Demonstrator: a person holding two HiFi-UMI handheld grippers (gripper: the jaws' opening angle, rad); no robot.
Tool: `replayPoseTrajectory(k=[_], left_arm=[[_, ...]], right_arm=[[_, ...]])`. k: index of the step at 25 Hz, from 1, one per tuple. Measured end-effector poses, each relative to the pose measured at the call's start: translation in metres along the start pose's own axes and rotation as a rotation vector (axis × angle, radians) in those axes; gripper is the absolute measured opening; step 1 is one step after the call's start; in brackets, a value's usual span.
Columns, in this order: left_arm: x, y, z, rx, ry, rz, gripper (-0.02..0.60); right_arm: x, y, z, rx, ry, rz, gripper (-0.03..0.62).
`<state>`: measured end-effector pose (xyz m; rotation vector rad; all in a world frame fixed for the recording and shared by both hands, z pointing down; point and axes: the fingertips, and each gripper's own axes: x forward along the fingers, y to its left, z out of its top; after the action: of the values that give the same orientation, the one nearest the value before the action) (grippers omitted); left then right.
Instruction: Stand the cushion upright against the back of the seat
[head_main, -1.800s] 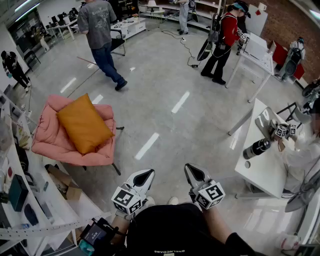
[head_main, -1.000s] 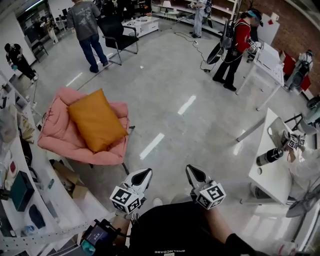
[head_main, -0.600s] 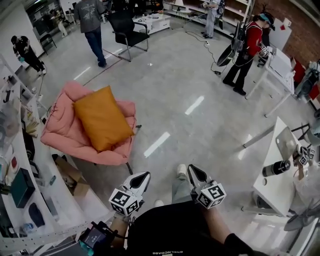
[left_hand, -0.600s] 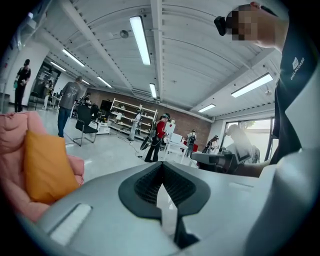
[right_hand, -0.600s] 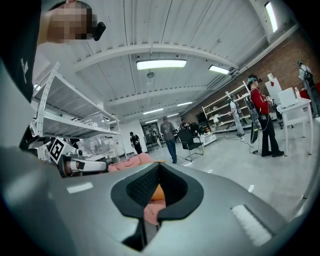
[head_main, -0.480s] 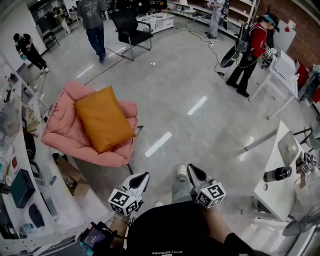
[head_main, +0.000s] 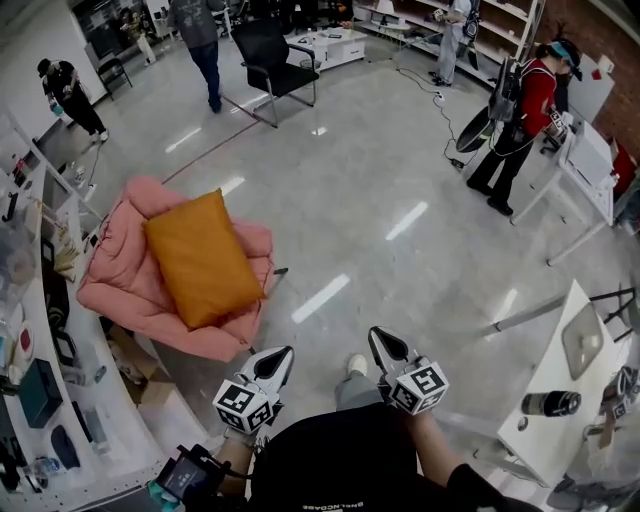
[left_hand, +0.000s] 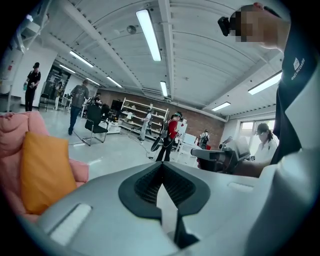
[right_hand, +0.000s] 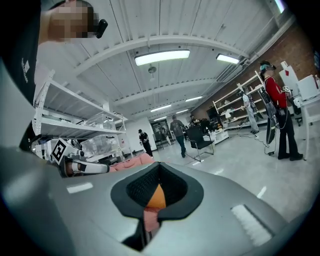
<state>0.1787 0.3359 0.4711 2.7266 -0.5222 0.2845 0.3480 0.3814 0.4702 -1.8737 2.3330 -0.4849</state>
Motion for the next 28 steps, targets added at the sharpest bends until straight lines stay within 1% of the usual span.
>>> replayPoseTrajectory(k=[5, 9, 14, 18, 21, 25, 28], left_arm=[[0.053, 0.006, 0.029, -0.002, -0.009, 0.035, 0.02], [0.09, 0.011, 0.052, -0.005, -0.025, 0.075, 0.02], [0.119, 0.022, 0.069, -0.021, -0.051, 0.143, 0.02], [0.13, 0.03, 0.075, -0.017, -0.054, 0.187, 0.02], [0.126, 0.04, 0.074, -0.037, -0.057, 0.236, 0.02], [0.114, 0.061, 0.067, -0.069, -0.064, 0.296, 0.02], [0.106, 0.079, 0.064, -0.085, -0.075, 0.321, 0.02]], right_arm=[[0.023, -0.053, 0.025, 0.016, 0.02, 0.029, 0.006], [0.043, -0.086, 0.046, 0.0, 0.047, 0.087, 0.006], [0.072, -0.114, 0.064, -0.017, 0.066, 0.161, 0.006], [0.092, -0.125, 0.069, -0.024, 0.078, 0.213, 0.006], [0.11, -0.127, 0.066, -0.015, 0.104, 0.25, 0.006], [0.133, -0.113, 0.058, -0.014, 0.133, 0.308, 0.006], [0.153, -0.101, 0.049, -0.02, 0.152, 0.341, 0.006]])
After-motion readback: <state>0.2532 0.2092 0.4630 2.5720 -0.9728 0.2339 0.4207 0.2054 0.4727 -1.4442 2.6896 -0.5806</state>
